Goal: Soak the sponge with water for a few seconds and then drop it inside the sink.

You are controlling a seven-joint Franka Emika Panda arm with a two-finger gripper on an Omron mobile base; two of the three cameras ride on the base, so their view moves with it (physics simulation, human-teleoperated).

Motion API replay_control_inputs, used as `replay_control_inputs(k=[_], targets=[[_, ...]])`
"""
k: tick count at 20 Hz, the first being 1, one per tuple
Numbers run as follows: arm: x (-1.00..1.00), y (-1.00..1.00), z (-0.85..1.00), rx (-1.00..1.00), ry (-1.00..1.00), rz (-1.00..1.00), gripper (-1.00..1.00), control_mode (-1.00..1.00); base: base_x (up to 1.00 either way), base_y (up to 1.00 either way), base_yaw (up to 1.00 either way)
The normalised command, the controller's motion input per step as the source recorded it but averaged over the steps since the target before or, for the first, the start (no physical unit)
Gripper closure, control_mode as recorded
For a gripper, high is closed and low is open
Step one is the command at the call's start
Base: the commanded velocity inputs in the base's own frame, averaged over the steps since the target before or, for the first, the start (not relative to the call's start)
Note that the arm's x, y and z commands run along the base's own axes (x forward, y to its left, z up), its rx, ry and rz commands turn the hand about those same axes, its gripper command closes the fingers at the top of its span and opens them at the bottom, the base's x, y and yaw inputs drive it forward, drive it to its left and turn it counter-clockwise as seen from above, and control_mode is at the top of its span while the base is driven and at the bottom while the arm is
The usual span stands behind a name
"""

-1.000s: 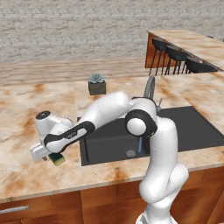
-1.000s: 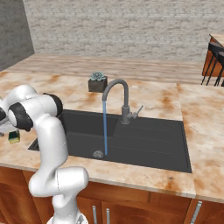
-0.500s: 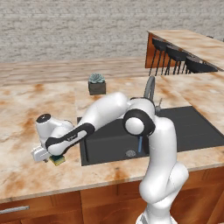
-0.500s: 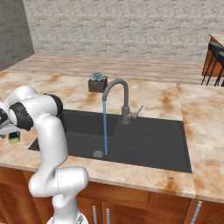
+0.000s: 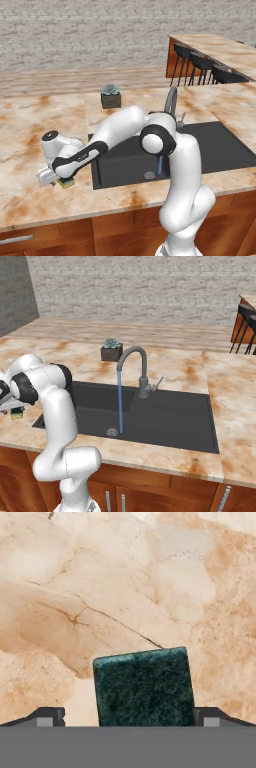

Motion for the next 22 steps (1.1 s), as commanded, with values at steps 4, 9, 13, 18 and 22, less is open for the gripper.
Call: replay_control_inputs(k=[4, 9, 13, 18, 22], targets=[[0.02, -0.02, 0.02, 0.0, -0.02, 0.05, -1.0, -1.0, 0.0, 0.0, 0.0], [0.0, -0.1, -0.23, 0.0, 0.0, 0.06, -1.0, -1.0, 0.0, 0.0, 0.0], [0.01, -0.17, -0.52, 0.01, 0.0, 0.04, -1.0, -1.0, 0.0, 0.0, 0.0], [0.0, -0.12, -0.53, 0.01, 0.01, 0.02, -1.0, -1.0, 0.0, 0.0, 0.0], [0.0, 0.0, -0.08, 0.01, 0.0, 0.0, -1.0, -1.0, 0.0, 0.0, 0.0]])
